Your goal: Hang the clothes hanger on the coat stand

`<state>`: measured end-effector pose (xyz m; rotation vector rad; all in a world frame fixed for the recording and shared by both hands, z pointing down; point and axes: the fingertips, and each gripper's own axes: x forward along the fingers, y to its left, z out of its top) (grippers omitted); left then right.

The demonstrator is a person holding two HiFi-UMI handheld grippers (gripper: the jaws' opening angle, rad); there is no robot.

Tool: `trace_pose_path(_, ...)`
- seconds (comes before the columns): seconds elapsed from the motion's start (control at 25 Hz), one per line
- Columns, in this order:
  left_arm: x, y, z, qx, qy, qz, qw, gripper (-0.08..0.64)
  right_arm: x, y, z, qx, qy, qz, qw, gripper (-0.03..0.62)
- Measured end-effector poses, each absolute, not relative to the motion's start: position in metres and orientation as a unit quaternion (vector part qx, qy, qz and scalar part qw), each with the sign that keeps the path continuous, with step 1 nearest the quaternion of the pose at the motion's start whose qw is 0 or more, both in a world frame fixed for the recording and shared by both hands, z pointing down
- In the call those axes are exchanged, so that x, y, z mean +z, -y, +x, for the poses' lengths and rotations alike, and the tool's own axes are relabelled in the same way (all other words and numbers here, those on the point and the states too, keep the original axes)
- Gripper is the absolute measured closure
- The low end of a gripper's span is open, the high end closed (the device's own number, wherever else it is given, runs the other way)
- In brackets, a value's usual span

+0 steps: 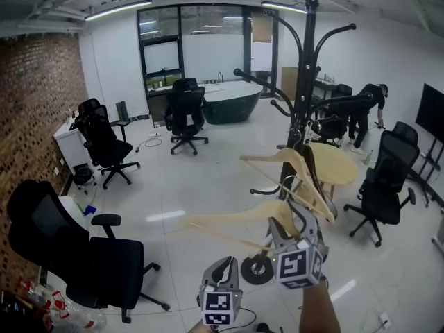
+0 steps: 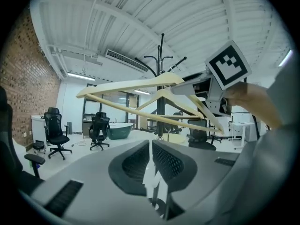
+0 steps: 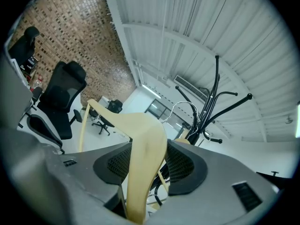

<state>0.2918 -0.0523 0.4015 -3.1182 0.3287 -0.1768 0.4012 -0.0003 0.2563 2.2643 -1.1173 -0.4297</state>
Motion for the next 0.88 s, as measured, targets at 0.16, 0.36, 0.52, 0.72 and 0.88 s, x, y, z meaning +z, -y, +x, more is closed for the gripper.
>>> trace_pose_path(0.16, 0.39, 0.037, 0.323, -0.045, -0.126, -0.991, 0.005, 0.523, 0.233, -0.006, 0.428, -0.181, 0.436, 0.832, 0.289, 0.391)
trace_pose_path(0.36, 0.379, -0.003, 0.363, -0.041, -0.129, -0.991, 0.013, 0.523, 0.204, -0.012, 0.458, -0.212, 0.463, 0.812, 0.286, 0.391)
trace_pose_path(0.52, 0.38, -0.021, 0.383, -0.041, -0.142, -0.989, 0.013, 0.523, 0.189, -0.015, 0.474, -0.229, 0.482, 0.796, 0.287, 0.391)
trace_pose_path(0.72, 0.376, -0.023, 0.402, -0.042, -0.151, -0.987, 0.02, 0.523, 0.182, -0.015, 0.498, -0.226, 0.488, 0.797, 0.274, 0.391)
trace_pose_path(0.88, 0.374, -0.011, 0.41, -0.043, -0.152, -0.987, 0.019, 0.523, 0.181, -0.002, 0.511, -0.216, 0.488, 0.801, 0.27, 0.391)
